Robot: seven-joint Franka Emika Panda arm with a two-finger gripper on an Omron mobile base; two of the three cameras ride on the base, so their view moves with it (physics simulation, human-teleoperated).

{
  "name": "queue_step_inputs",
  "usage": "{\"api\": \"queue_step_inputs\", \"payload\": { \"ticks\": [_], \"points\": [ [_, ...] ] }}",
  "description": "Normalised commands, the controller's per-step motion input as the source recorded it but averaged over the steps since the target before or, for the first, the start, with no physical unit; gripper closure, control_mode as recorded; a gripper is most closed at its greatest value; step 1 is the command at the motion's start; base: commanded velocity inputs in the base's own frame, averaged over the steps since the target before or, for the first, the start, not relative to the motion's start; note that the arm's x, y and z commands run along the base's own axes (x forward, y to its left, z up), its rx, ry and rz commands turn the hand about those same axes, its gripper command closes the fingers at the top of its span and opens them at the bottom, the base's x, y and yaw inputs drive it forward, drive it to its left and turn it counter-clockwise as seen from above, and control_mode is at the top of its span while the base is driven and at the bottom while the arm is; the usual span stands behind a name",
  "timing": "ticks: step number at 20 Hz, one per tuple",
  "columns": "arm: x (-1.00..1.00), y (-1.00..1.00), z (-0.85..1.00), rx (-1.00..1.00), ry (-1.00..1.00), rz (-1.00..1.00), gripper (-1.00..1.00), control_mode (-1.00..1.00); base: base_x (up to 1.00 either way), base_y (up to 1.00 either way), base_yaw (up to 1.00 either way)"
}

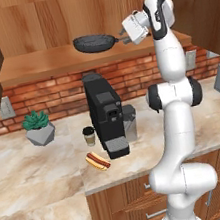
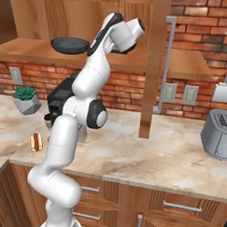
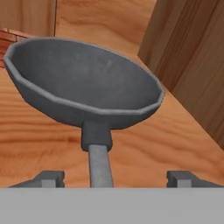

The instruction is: Pick the pan from the cabinet and place it on the stove. Then turn on the stove burner for the pan.

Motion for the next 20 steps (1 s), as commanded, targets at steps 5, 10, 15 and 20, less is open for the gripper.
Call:
{"api": "queue_step_inputs", "payload": {
  "ticks": [5, 10, 15, 20],
  "points": [
    [0.00, 0.06, -0.12, -0.06, 0.00, 0.00, -1.00, -1.00, 0.00, 0.00, 0.00],
    [0.00, 0.17, -0.13, -0.07, 0.00, 0.00, 1.00, -1.00, 0.00, 0.00, 0.00],
    [0.00, 0.09, -0.08, -0.03, 0.00, 0.00, 1.00, -1.00, 0.00, 0.00, 0.00],
    [0.00, 0.07, -0.07, -0.01, 0.00, 0.00, 1.00, -1.00, 0.00, 0.00, 0.00]
  ]
}}
